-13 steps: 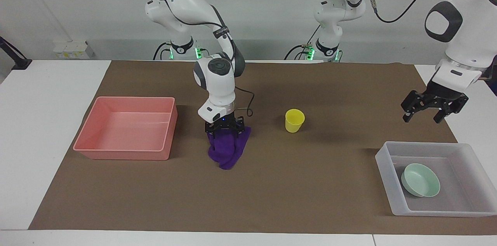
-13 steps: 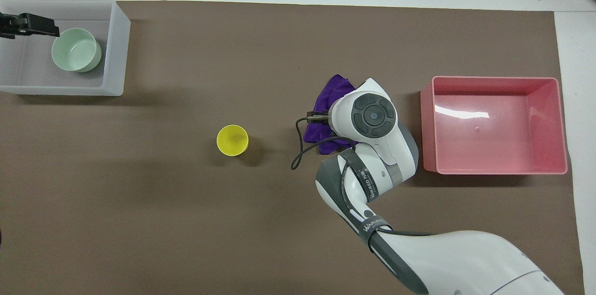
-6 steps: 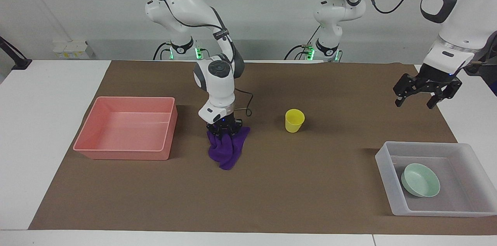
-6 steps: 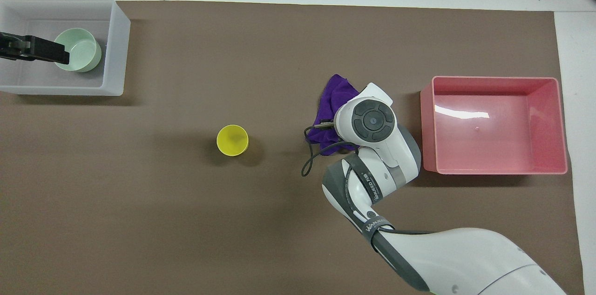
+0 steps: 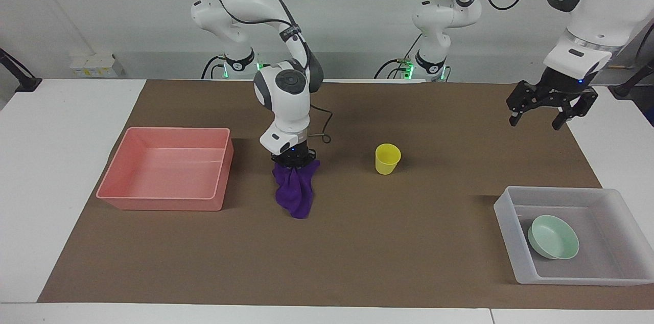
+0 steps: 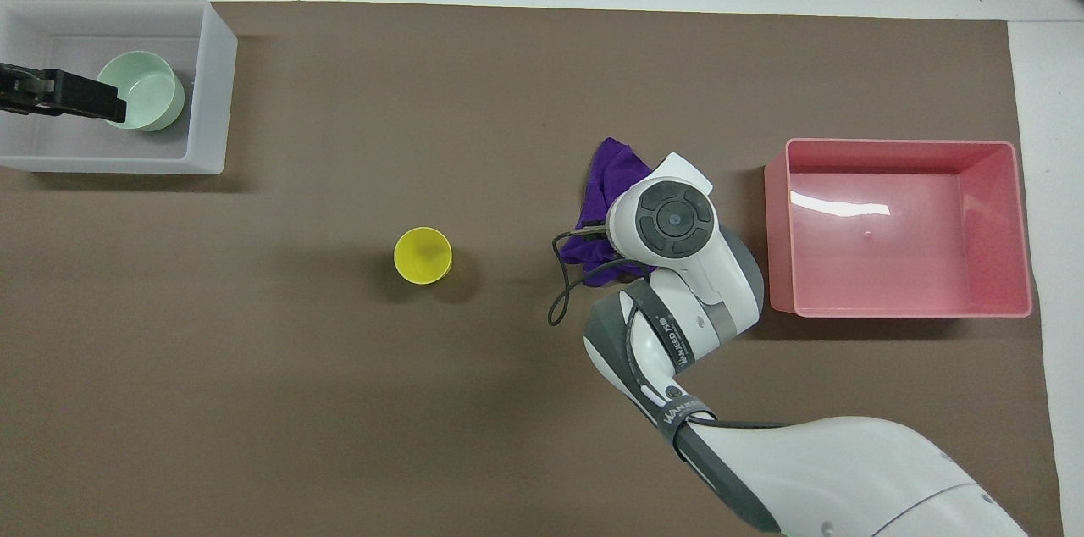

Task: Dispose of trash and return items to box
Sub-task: 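Carry the purple cloth with the right gripper over the pink bin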

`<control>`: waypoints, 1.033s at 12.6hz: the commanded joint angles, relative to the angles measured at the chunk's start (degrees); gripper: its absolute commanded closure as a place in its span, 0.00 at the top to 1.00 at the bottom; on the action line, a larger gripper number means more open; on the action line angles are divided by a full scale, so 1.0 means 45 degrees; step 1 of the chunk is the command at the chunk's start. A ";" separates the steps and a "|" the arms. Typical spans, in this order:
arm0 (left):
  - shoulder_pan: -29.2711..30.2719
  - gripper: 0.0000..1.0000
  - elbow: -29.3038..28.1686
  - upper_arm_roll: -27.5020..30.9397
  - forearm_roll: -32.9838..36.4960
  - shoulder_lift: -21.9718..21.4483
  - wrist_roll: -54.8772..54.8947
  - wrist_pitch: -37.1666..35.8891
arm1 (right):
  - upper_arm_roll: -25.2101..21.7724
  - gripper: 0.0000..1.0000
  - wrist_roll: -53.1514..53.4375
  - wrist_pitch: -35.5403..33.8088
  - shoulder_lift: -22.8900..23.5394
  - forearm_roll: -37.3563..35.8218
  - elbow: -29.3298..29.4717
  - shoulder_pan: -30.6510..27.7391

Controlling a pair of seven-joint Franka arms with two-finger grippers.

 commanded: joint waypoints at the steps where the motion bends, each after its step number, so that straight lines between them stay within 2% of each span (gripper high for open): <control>1: -0.1110 1.00 -0.0065 0.1042 0.0119 -0.0259 -0.0074 -0.0509 | 0.0023 0.00 -0.0218 -0.1033 -0.1063 -0.0179 0.0146 -0.0210; 3: -0.2199 1.00 -0.0182 0.2421 0.0119 -0.0336 -0.0074 -0.0761 | -0.0074 0.00 -0.0257 -0.1639 -0.1688 -0.0237 0.0362 -0.0250; 7: -0.2165 1.00 -0.0592 0.2469 0.0080 -0.0356 -0.0113 -0.0587 | -0.0133 0.00 -0.0276 -0.2908 -0.2705 -0.0296 0.0694 -0.0366; 10: -0.2302 1.00 -0.0922 0.2469 0.0080 -0.0493 -0.0501 -0.0549 | -0.0113 0.00 -0.1229 -0.3903 -0.3428 -0.0238 0.0927 -0.0931; 13: -0.3431 1.00 -0.2442 0.2450 0.0080 -0.1038 -0.1554 0.1029 | -0.0113 0.00 -0.3082 -0.5193 -0.3664 -0.0082 0.1747 -0.1965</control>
